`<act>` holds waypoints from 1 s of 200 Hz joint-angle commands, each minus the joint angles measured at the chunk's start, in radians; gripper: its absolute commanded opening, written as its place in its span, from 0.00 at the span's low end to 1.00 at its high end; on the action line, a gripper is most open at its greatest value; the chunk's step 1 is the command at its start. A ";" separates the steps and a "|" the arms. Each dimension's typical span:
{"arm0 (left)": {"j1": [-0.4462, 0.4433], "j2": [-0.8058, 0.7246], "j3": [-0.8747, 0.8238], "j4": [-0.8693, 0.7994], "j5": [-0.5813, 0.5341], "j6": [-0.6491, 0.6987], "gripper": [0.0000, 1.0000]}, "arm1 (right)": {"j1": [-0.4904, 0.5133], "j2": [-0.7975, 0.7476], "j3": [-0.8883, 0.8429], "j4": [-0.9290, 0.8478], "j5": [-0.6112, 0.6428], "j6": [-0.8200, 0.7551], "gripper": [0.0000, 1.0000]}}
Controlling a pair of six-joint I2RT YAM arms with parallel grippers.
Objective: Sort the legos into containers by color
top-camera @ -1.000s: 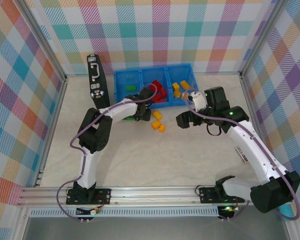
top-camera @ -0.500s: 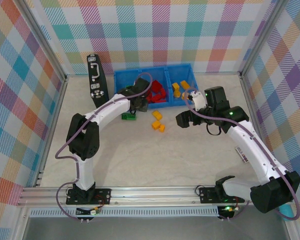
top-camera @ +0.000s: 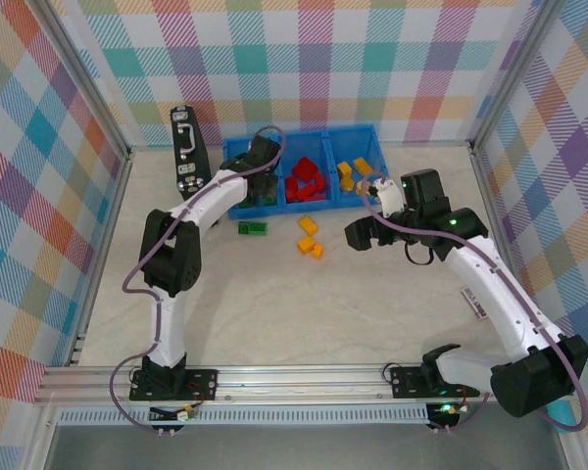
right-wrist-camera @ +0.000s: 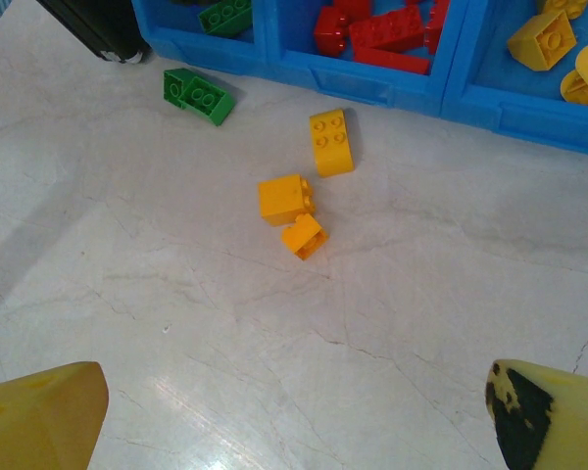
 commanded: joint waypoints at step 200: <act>-0.082 -0.169 -0.366 0.034 0.024 -0.076 0.71 | 0.008 0.062 0.042 -0.009 -0.057 -0.001 0.99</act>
